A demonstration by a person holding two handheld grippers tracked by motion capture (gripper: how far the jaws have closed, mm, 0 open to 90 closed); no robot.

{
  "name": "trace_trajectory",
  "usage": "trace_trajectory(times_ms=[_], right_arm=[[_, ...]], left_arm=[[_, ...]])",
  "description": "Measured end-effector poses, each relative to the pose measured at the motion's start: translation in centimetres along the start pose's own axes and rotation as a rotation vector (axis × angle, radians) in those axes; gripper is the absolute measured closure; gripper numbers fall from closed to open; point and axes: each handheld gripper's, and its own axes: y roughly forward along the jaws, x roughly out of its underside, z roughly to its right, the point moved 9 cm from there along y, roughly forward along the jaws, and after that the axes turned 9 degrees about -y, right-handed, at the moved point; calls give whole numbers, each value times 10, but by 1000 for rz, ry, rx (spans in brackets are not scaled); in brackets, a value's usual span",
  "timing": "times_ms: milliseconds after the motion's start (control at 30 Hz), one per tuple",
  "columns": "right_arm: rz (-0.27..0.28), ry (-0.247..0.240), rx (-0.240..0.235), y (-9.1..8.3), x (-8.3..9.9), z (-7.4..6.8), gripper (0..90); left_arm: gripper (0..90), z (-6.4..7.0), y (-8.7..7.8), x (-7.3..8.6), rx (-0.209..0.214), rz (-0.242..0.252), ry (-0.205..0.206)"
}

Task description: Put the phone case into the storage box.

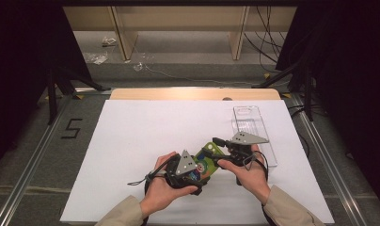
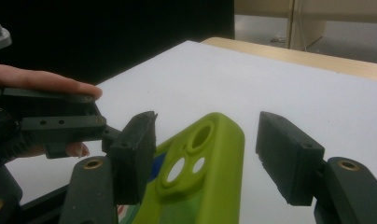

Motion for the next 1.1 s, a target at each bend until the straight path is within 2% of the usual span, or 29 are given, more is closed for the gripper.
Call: trace_trajectory(times_ms=[700,1100], right_arm=[[-6,21,-8,6,-1,0,440],[3,43,-18,9,-3,2,527]], left_arm=[[163,-3,-1,-2,-11,10,-3],[163,-6,-1,-3,-25,17,-4]])
